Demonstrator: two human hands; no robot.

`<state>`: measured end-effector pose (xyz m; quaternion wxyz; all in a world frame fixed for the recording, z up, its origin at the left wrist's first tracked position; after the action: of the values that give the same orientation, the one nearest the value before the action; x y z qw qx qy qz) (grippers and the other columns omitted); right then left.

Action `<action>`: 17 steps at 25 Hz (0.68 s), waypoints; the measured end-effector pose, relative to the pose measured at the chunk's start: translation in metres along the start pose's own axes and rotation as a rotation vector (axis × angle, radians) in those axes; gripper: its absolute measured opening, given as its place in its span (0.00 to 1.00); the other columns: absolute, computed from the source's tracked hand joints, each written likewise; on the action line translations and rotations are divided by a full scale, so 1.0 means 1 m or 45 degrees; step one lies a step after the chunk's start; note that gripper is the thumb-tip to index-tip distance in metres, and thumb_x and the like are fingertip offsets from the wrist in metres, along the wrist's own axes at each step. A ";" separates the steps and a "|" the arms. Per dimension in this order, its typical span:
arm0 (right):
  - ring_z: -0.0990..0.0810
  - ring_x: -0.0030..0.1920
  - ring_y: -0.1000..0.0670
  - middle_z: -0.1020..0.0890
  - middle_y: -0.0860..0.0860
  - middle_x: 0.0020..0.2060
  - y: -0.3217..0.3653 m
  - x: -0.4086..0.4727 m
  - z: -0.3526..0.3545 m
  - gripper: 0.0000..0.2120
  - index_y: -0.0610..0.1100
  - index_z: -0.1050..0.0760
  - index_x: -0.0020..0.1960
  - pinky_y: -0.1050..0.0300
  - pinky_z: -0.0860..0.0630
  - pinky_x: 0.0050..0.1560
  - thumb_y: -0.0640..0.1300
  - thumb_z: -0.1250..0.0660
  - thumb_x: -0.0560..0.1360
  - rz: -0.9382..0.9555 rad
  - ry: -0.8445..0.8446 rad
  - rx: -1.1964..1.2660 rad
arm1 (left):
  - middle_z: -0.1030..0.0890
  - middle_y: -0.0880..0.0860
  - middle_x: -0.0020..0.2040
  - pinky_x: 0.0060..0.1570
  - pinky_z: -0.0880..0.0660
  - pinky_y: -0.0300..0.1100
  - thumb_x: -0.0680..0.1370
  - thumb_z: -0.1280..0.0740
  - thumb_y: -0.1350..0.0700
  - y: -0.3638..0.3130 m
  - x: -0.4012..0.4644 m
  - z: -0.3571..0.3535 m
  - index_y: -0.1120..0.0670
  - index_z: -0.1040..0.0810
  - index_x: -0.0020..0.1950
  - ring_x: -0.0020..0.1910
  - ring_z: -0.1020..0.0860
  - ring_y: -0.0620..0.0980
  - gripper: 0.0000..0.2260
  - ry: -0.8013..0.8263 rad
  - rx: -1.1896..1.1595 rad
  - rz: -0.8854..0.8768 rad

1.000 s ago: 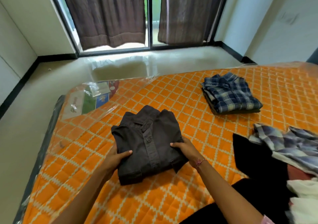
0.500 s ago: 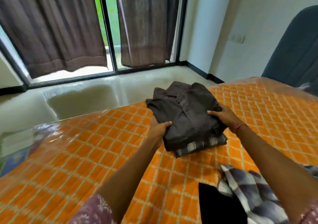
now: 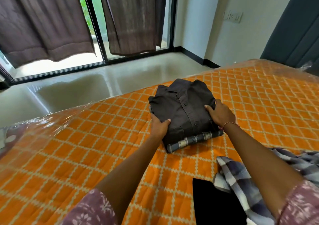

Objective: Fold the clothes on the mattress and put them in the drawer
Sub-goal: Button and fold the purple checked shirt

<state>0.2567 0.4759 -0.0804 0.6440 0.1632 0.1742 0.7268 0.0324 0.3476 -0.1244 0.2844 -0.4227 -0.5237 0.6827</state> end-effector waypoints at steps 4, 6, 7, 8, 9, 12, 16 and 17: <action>0.32 0.65 0.36 0.32 0.38 0.67 0.016 -0.042 0.035 0.28 0.42 0.42 0.74 0.40 0.31 0.56 0.57 0.43 0.80 0.132 -0.186 -0.286 | 0.43 0.59 0.75 0.68 0.37 0.51 0.79 0.37 0.53 -0.033 -0.053 0.015 0.57 0.52 0.78 0.73 0.40 0.59 0.33 -0.259 0.644 -0.305; 0.31 0.64 0.37 0.31 0.39 0.66 0.010 -0.072 0.044 0.26 0.42 0.39 0.73 0.41 0.30 0.56 0.55 0.42 0.80 0.217 -0.132 -0.437 | 0.41 0.59 0.74 0.66 0.36 0.50 0.79 0.37 0.55 -0.041 -0.087 0.005 0.57 0.48 0.77 0.72 0.39 0.59 0.30 -0.180 0.713 -0.431; 0.31 0.64 0.37 0.31 0.39 0.66 0.001 -0.087 0.045 0.25 0.43 0.37 0.72 0.42 0.30 0.57 0.55 0.42 0.80 0.251 -0.048 -0.548 | 0.40 0.58 0.73 0.66 0.35 0.51 0.79 0.37 0.55 -0.040 -0.105 -0.003 0.57 0.45 0.77 0.71 0.37 0.58 0.29 -0.110 0.734 -0.475; 0.31 0.64 0.38 0.30 0.40 0.65 -0.012 -0.102 0.047 0.24 0.43 0.35 0.71 0.41 0.30 0.58 0.55 0.42 0.80 0.262 0.059 -0.647 | 0.39 0.58 0.72 0.65 0.33 0.51 0.79 0.37 0.55 -0.037 -0.123 -0.013 0.56 0.43 0.76 0.70 0.36 0.58 0.27 -0.060 0.808 -0.524; 0.32 0.65 0.38 0.30 0.40 0.65 -0.029 -0.117 0.051 0.24 0.43 0.34 0.70 0.41 0.30 0.59 0.56 0.42 0.80 0.250 0.168 -0.717 | 0.38 0.57 0.72 0.65 0.33 0.53 0.79 0.37 0.55 -0.033 -0.142 -0.024 0.55 0.41 0.75 0.69 0.36 0.58 0.26 -0.030 0.915 -0.575; 0.31 0.66 0.38 0.29 0.40 0.66 -0.083 -0.153 0.069 0.31 0.43 0.37 0.73 0.40 0.32 0.62 0.60 0.39 0.77 0.157 0.415 -0.663 | 0.36 0.57 0.71 0.63 0.34 0.53 0.79 0.38 0.55 -0.015 -0.187 -0.065 0.54 0.37 0.74 0.69 0.35 0.58 0.23 0.171 1.011 -0.681; 0.26 0.62 0.39 0.26 0.38 0.64 -0.128 -0.194 0.061 0.32 0.40 0.42 0.76 0.47 0.30 0.61 0.52 0.36 0.78 0.083 0.736 -0.525 | 0.34 0.56 0.69 0.62 0.32 0.54 0.79 0.36 0.53 0.021 -0.224 -0.109 0.54 0.36 0.73 0.67 0.32 0.57 0.24 0.529 0.935 -0.633; 0.25 0.58 0.38 0.24 0.37 0.61 -0.133 -0.197 0.056 0.26 0.41 0.38 0.73 0.46 0.28 0.58 0.49 0.37 0.79 0.087 0.712 -0.532 | 0.33 0.56 0.69 0.62 0.32 0.54 0.78 0.35 0.51 0.028 -0.229 -0.114 0.54 0.36 0.73 0.67 0.32 0.57 0.24 0.574 0.927 -0.586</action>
<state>0.4225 0.2978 -0.0950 0.5663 -0.1718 0.1859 0.7844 0.2434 0.2033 -0.0982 0.6639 -0.3064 -0.2560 0.6324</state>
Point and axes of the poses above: each hand's wrist, its own x-axis towards the middle knuckle, its own z-axis out of the back of the hand, y = z × x, the point moved 7 cm from there along x, towards the middle knuckle
